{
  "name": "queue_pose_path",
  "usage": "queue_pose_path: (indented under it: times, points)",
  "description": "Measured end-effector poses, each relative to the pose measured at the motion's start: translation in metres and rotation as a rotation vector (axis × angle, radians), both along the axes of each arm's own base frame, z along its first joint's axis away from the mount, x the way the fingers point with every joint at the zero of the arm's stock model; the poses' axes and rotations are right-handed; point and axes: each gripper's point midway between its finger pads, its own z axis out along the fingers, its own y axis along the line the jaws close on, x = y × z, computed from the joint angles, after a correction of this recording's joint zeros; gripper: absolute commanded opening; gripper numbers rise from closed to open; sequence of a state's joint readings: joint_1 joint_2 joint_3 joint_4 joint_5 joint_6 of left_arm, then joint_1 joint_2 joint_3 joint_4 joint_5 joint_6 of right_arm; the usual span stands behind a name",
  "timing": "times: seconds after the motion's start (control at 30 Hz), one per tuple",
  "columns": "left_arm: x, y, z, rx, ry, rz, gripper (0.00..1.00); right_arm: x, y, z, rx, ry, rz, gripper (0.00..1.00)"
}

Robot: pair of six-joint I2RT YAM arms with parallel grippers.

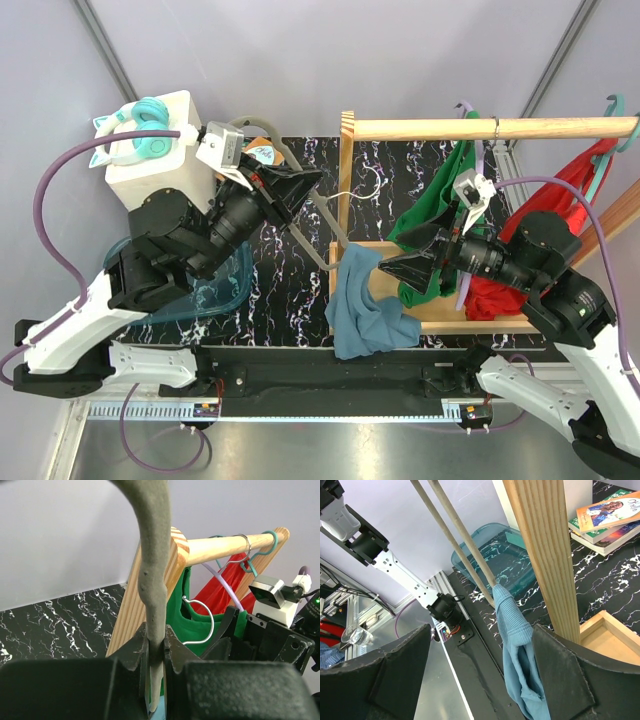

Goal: Remove the tank top from the hanger

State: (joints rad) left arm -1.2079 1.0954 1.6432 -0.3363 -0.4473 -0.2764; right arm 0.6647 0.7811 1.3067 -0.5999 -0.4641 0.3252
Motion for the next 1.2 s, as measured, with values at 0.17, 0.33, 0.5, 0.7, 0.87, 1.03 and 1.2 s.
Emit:
queue_pose_path:
  times: [0.17,0.33,0.5,0.7,0.87,1.03,1.2]
  points:
    - [0.002,-0.006,-0.005,0.057,-0.013,-0.004,0.00,0.000,0.000,0.000,0.000,0.001,0.001,0.87]
    - [0.002,-0.012,-0.009,0.134,-0.037,-0.017,0.00,-0.001,0.001,-0.001,-0.001,0.003,0.008,0.86]
    - [-0.001,-0.011,-0.015,0.170,-0.040,-0.038,0.00,0.000,0.003,-0.006,-0.010,0.016,0.017,0.86]
    - [-0.008,-0.004,-0.013,0.047,0.032,-0.051,0.00,0.001,0.007,-0.013,-0.023,0.035,0.029,0.86]
    - [-0.018,-0.005,-0.014,-0.158,0.122,-0.106,0.00,-0.005,0.007,-0.014,-0.014,0.044,0.055,0.84]
    - [-0.021,-0.014,-0.032,-0.328,0.218,-0.152,0.00,-0.020,0.002,-0.015,0.009,0.053,0.082,0.78]
    - [-0.020,-0.025,-0.043,-0.464,0.286,-0.189,0.00,-0.039,-0.008,-0.010,0.053,0.050,0.102,0.71]
